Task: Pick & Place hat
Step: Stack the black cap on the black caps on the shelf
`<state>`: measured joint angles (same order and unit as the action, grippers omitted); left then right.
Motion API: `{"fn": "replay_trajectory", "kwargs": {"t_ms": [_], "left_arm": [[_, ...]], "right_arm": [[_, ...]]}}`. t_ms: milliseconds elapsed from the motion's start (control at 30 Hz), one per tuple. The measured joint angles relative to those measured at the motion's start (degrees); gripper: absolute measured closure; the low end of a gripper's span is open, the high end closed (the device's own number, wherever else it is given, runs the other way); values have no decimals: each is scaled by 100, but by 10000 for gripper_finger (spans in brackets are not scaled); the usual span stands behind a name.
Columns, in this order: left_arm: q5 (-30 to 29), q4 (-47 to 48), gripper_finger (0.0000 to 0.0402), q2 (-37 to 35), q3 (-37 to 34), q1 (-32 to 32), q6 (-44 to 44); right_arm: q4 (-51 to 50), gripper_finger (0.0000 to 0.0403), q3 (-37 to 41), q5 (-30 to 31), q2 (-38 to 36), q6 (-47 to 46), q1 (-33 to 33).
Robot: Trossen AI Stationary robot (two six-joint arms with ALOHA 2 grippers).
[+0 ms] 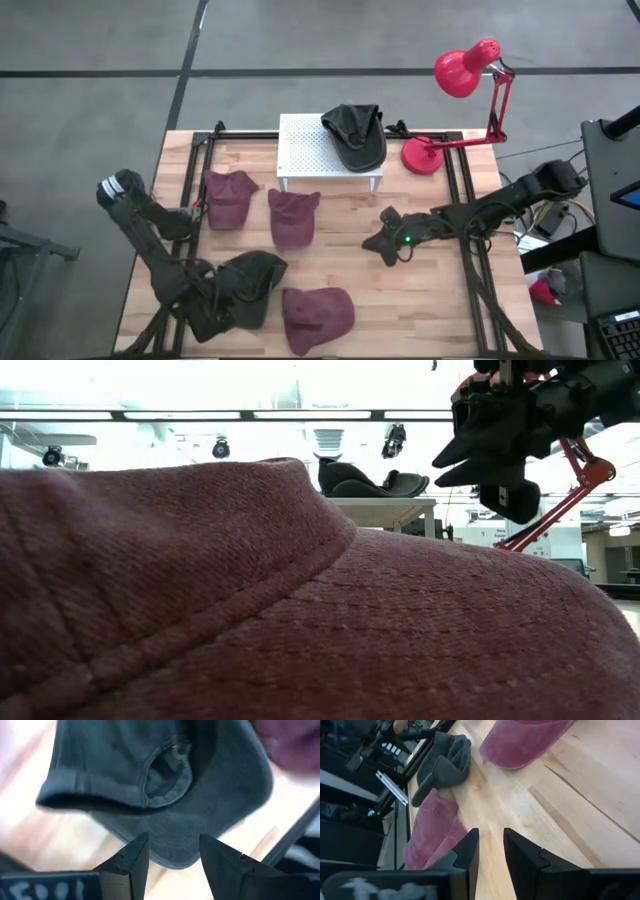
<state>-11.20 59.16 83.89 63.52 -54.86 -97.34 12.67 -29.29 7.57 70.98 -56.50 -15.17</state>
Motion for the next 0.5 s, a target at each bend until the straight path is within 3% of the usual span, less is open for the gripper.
{"fn": "replay_trajectory", "kwargs": {"t_ms": [167, 500], "left_arm": [[-231, 59, 234, 124, -89, -162, -1513], [361, 425, 234, 162, -48, -284, -1797]], "right_arm": [[9, 315, -240, -157, 163, 190, 1], [16, 332, -410, -161, 191, 698, 3]]}}
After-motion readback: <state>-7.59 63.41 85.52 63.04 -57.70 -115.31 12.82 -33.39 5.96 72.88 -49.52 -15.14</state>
